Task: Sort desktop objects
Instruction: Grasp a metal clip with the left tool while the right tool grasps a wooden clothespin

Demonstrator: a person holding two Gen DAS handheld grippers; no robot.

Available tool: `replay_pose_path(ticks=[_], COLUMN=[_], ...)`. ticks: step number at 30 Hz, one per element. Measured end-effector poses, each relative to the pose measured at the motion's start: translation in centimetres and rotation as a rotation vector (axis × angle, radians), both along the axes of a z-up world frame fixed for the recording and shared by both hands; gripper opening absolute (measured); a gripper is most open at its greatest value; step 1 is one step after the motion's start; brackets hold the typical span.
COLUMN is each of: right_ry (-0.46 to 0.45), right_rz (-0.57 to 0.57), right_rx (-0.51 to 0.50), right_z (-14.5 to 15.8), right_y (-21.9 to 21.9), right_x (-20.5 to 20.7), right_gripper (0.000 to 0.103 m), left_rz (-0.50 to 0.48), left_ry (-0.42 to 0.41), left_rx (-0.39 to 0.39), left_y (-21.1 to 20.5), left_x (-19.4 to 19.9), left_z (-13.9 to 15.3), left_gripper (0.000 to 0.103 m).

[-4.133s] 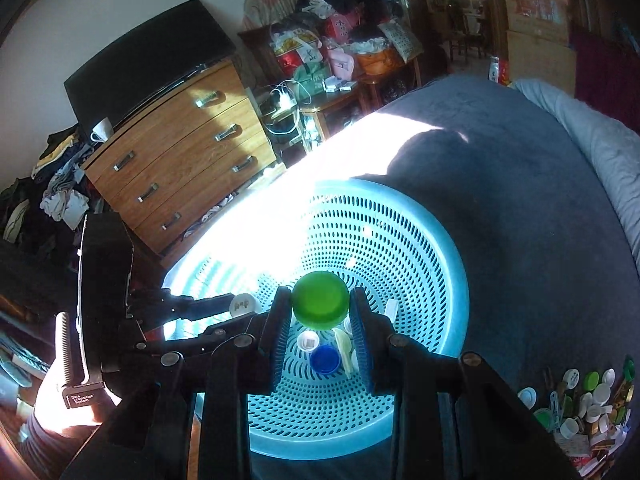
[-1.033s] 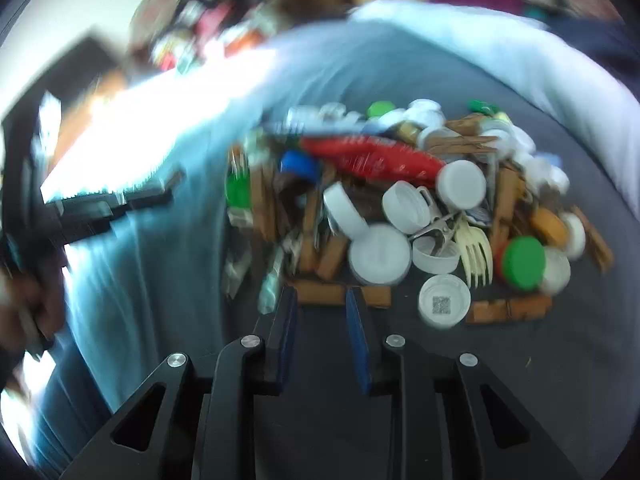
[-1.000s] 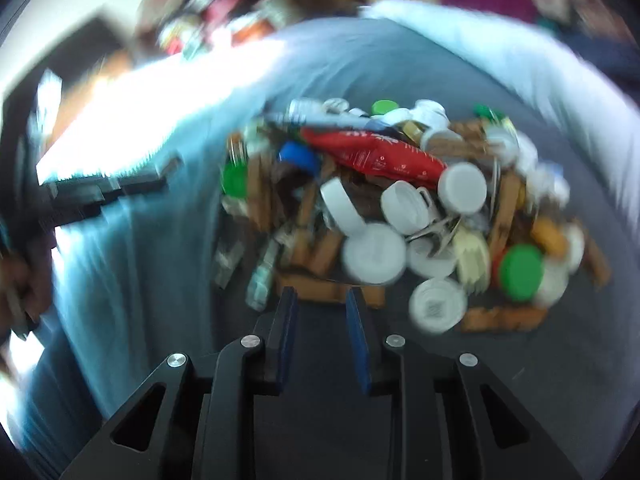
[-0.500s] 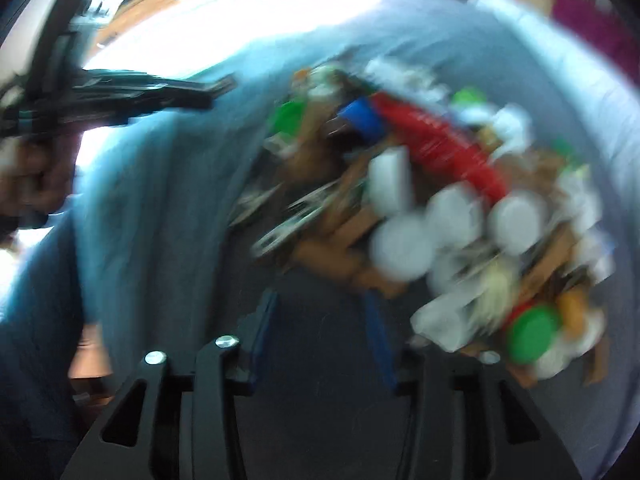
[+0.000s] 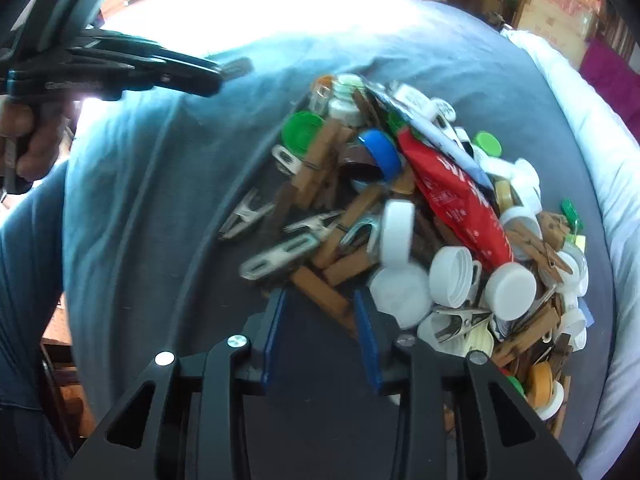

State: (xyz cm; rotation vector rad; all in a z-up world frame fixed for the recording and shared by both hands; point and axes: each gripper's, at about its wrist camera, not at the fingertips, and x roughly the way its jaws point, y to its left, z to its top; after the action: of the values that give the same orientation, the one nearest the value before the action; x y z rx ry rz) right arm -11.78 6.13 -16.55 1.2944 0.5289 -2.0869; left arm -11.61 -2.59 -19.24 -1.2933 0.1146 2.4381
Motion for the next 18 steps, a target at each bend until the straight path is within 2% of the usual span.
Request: replay_pose_path(ticks=[2,4,5,7,9,12,14,15,18], right_ry=[-0.003,-0.015,-0.023,-0.030,-0.055,-0.089,-0.069,-0.062,-0.047], right_rz=[-0.027,-0.061,-0.066,-0.054,-0.050,-0.066,-0.098,-0.116,-0.147], right_rx=[-0.009,-0.027,-0.030,-0.032,-0.026,-0.059,-0.065,-0.074,-0.111], right_z=[-0.4,-0.3,-0.1,0.4,0.7,1.4,1.7,1.8,2.2], right_y=[0.7,1.0,0.9,0.2,-0.5,-0.8,-0.9,-0.8,-0.6], right_x=[-0.4,-0.4,-0.1,0.9,2.1,3.2,3.3,3.2,2.3], right_gripper=[0.043,0.043,0.039,0.018,0.013,0.013,0.019,0.026,0.028], left_rz=[-0.003,-0.002,-0.001,-0.003,-0.005,-0.007,-0.005,-0.004,-0.003], left_ry=[-0.004,-0.005,-0.006,-0.005,-0.006,-0.001,0.000,-0.003,-0.005], left_rx=[0.000,0.001,0.004,0.003,0.005,0.009,0.010,0.010,0.015], left_y=[0.1,0.2,0.1,0.1,0.1,-0.1,-0.2,-0.1,-0.2], left_x=[0.0,0.0,0.0,0.1,0.2,0.3,0.4,0.3,0.3], left_z=[-0.2,-0.3,-0.3,-0.3,-0.2,0.1,0.1,0.1,0.2], left_gripper=[0.022,0.022,0.022,0.022,0.022,0.022,0.022,0.022,0.022])
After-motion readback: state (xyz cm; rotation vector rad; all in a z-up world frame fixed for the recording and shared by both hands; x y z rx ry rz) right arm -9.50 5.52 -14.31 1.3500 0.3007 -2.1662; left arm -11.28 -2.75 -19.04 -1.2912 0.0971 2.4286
